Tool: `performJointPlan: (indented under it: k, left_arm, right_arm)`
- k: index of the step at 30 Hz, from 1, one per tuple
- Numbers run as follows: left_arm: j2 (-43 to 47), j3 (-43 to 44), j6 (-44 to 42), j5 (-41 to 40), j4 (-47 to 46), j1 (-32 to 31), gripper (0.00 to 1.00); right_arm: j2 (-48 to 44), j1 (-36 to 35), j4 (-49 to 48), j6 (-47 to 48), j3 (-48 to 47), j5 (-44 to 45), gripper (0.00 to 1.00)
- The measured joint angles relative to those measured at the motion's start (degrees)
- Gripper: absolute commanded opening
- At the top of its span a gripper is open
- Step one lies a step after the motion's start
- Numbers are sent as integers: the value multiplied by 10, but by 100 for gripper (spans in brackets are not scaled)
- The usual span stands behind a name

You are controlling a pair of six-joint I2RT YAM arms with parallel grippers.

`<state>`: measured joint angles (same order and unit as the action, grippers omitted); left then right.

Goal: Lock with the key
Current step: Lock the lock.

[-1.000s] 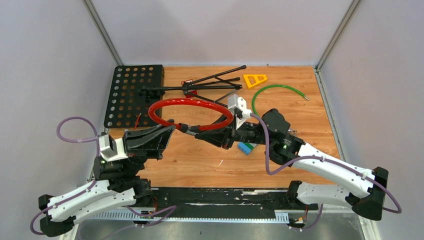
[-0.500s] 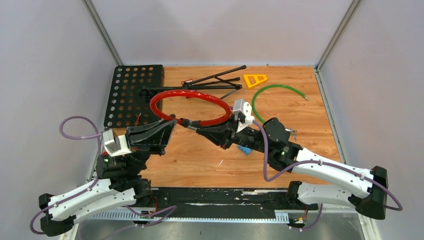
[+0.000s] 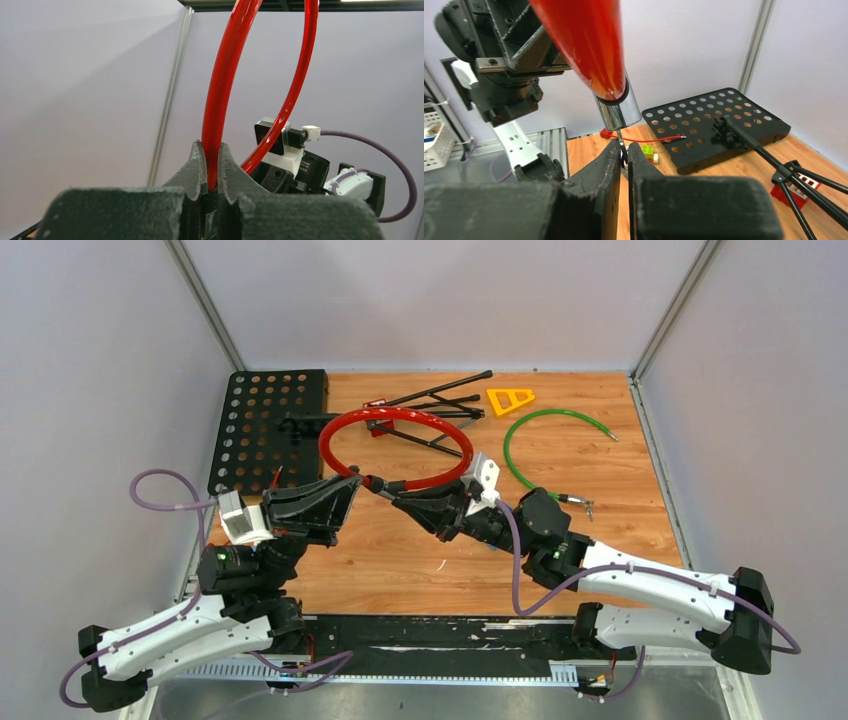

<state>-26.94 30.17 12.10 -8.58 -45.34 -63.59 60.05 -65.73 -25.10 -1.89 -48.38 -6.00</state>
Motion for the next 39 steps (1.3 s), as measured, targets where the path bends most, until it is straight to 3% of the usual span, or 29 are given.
performJointPlan:
  k: [7, 39]
  left_arm:
    - [-8, -1, 0, -18, 17, 3, 0]
    - [-5, -14, -1, -56, 70, 7, 0]
  right_arm:
    - [13, -3, -69, 21, 45, 35, 0]
    - [49, -24, -132, 33, 98, 151, 0]
